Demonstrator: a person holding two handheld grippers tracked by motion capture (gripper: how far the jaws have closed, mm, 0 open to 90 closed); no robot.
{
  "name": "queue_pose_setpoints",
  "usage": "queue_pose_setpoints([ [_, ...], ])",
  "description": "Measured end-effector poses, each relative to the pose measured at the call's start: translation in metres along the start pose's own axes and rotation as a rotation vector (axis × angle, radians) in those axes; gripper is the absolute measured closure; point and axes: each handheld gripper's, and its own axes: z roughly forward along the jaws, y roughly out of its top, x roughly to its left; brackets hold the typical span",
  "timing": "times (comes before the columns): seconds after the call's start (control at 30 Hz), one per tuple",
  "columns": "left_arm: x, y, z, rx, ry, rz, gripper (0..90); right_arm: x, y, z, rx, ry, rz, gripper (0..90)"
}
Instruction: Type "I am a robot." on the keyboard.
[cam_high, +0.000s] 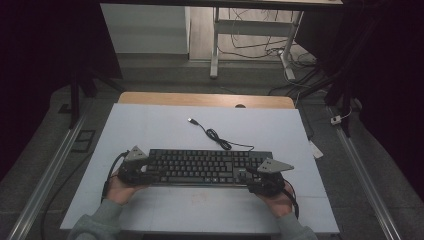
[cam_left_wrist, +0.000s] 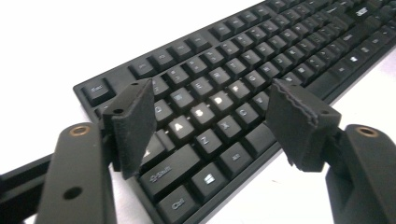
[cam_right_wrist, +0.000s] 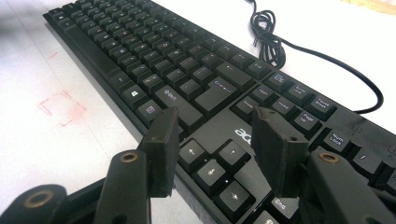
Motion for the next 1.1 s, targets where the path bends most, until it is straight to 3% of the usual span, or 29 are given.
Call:
queue_pose_setpoints([
  [0.2,-0.011,0.004,0.005,0.011,-0.064,0.054,51.9,0.0,0.0,0.001,0.004,-0.002,-0.001,51.7],
  [0.53,-0.025,0.006,0.017,0.05,-0.12,0.129,88.6,0.001,-0.001,0.002,0.01,-0.002,-0.002,51.6],
  [1.1,-0.042,0.007,0.043,0.129,-0.105,0.173,88.9,0.002,-0.001,0.003,0.017,-0.007,-0.007,51.3],
])
